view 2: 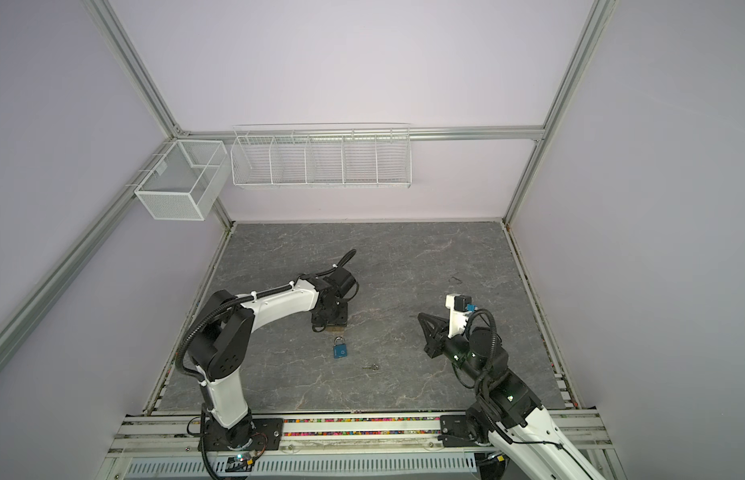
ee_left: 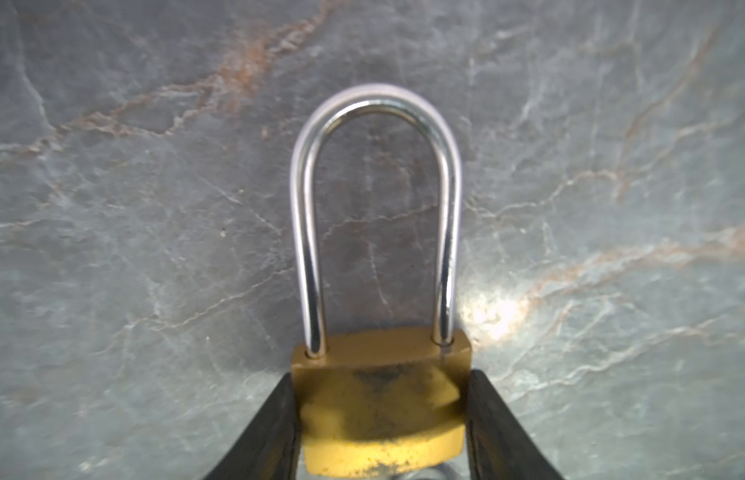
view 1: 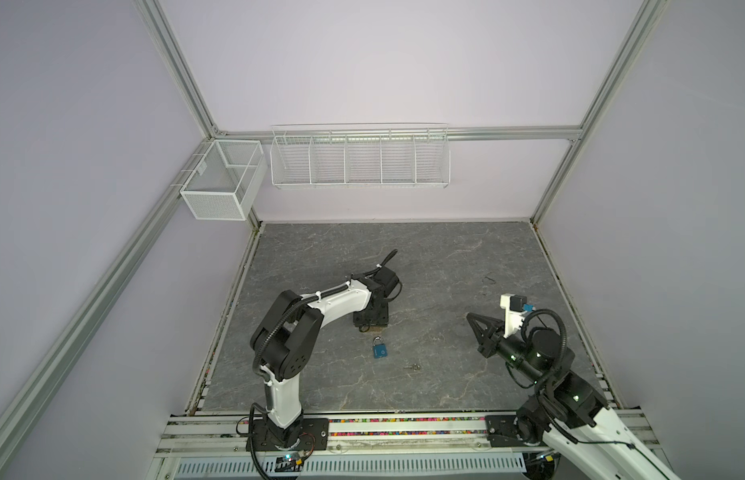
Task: Unlock with the key
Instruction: 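Lift and tilt the brass padlock with the left gripper while the right gripper approaches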
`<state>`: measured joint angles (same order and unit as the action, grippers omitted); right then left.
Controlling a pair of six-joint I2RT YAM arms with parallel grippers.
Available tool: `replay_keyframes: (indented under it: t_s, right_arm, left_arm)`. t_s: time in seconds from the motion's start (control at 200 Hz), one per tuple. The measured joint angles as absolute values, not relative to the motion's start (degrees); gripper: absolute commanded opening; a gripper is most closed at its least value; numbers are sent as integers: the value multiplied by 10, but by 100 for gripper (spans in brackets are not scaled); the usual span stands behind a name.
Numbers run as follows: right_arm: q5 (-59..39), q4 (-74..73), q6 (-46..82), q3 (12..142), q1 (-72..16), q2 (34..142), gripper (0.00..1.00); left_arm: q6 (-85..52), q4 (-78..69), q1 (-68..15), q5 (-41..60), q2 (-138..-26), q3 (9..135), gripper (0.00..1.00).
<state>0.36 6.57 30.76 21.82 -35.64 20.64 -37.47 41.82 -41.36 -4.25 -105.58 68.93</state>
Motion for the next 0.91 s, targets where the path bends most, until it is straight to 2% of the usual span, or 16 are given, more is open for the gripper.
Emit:
replay_keyframes:
  t_s: [0.195, 0.34, 0.595, 0.725, 0.905]
  right_arm:
    - [3, 47, 271, 218, -356, 249, 6]
    - [4, -6, 225, 218, -356, 281, 6]
    - [2, -98, 117, 218, -368, 363, 6]
    - [-1, -163, 82, 218, -397, 395, 6]
    - [30, -266, 43, 218, -460, 418, 6]
  left_arm:
    - [-439, 340, -413, 8, -961, 655, 0]
    - [-503, 229, -413, 58, -870, 634, 0]
    - [-723, -139, -412, 154, -824, 458, 0]
    - [-832, -295, -421, 142, -829, 381, 0]
    - [-916, -448, -441, 87, -814, 337, 0]
